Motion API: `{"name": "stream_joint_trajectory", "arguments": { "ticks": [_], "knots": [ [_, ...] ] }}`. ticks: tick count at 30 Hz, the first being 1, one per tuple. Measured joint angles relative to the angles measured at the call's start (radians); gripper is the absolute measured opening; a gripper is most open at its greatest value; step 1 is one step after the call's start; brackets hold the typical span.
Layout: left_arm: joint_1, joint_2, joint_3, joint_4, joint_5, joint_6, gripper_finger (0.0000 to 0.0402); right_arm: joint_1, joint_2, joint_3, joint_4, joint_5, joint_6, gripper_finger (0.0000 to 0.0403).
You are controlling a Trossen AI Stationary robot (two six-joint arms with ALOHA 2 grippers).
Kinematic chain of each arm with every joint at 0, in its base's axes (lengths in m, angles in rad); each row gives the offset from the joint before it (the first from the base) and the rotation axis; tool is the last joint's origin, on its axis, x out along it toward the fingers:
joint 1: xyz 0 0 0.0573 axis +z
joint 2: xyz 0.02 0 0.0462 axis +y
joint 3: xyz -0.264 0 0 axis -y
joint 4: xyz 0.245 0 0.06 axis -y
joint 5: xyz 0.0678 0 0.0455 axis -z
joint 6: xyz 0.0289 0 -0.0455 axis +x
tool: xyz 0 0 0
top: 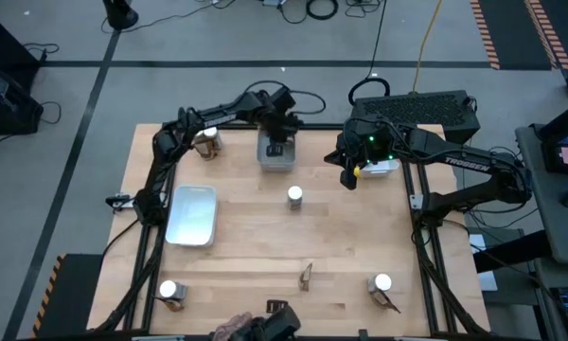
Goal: Sort spices by type
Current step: Adjust the orange spice pack
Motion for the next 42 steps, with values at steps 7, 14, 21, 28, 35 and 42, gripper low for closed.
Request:
{"name": "stream_joint_trajectory", "arguments": {
  "ticks": [7,14,21,28,35,42],
  "knots": [
    [0.068,-0.001,0.020,-0.057,0.255,-0.095,0.0001,0.000,0.000,0.000,-0.001,0.000,-0.001,0.0000],
    [0.097,-0.001,0.021,-0.094,0.363,-0.107,0.0000,0.000,0.000,0.000,-0.001,0.000,-0.016,0.0000],
    [0.097,-0.002,0.021,-0.096,0.400,-0.108,0.0000,0.000,0.000,0.000,-0.001,0.000,-0.016,0.0000],
    [0.113,-0.003,0.021,-0.100,0.439,-0.106,0.0000,0.000,0.000,0.000,-0.001,0.000,-0.016,0.0000],
    [0.142,-0.003,0.022,-0.129,0.519,-0.132,0.0000,0.000,0.000,0.000,-0.001,0.000,-0.016,0.0000],
    [0.150,-0.003,0.022,-0.159,0.618,-0.133,0.0000,0.000,0.000,0.000,-0.001,0.000,-0.016,0.0000]
  ]
}}
